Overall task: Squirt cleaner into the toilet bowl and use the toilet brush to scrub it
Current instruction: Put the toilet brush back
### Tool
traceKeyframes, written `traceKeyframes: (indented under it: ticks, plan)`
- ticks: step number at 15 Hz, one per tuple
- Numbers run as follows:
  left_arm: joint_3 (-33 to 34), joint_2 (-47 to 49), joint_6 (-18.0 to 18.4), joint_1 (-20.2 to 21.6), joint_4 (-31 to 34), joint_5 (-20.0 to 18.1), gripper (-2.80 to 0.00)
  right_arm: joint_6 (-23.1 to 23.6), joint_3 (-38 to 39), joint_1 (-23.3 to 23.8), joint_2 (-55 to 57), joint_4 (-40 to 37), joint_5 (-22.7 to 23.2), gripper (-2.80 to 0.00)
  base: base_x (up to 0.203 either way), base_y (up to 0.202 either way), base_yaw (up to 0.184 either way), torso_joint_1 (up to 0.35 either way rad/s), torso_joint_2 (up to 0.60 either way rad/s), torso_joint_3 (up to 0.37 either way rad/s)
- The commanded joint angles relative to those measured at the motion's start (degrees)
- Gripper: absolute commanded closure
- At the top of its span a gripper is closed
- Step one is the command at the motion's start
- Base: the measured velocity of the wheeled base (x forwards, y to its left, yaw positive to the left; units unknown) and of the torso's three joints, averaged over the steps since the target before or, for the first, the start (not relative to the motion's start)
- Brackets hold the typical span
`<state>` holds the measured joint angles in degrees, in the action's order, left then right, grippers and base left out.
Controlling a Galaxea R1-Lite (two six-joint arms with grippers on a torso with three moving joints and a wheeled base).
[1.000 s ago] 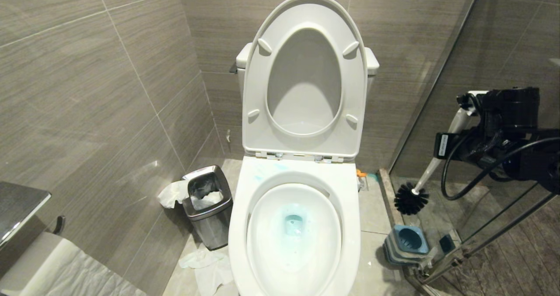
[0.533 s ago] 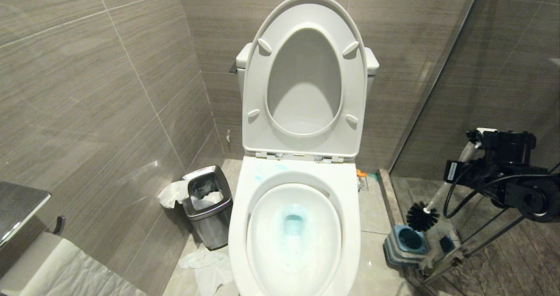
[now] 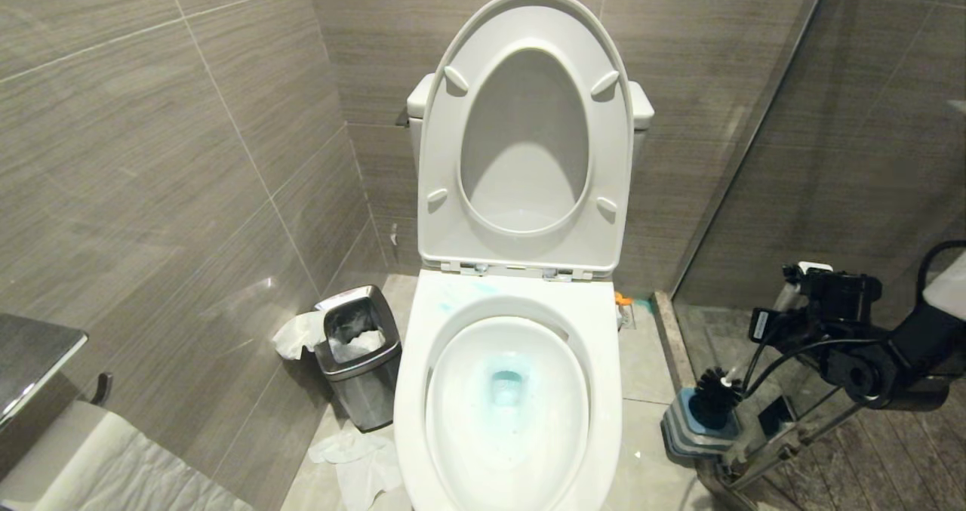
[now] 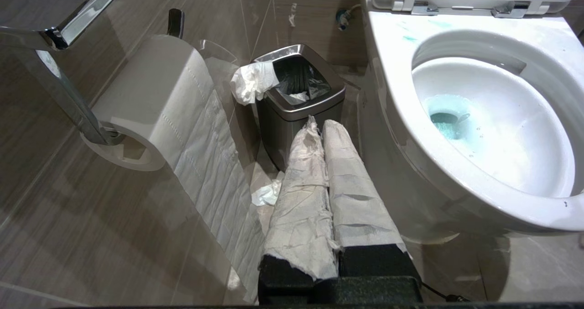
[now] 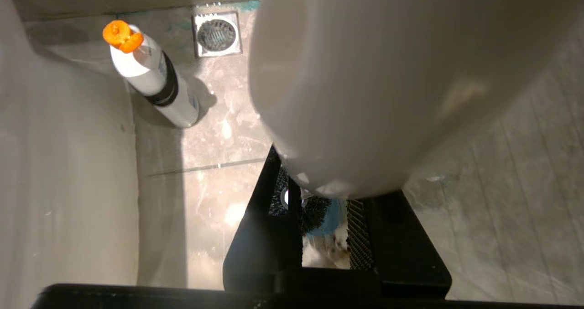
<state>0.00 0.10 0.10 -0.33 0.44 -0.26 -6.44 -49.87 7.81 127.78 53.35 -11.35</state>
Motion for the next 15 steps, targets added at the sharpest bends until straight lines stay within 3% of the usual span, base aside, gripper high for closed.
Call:
traceKeyframes:
  ticks: [1,15]
  plan:
    - [0.09,-0.01,-0.01,-0.02,0.00,0.00,0.00,0.02,-0.50,-0.03,5.26,2.73,-0.08,0.00,0.000,0.000,0.000,0.000,0.00,0.000]
    - [0.09,-0.01,-0.01,-0.02,0.00,0.00,0.00,0.55,-3.60,2.07,12.76,9.36,-0.78,0.00,0.000,0.000,0.000,0.000,0.00,0.000]
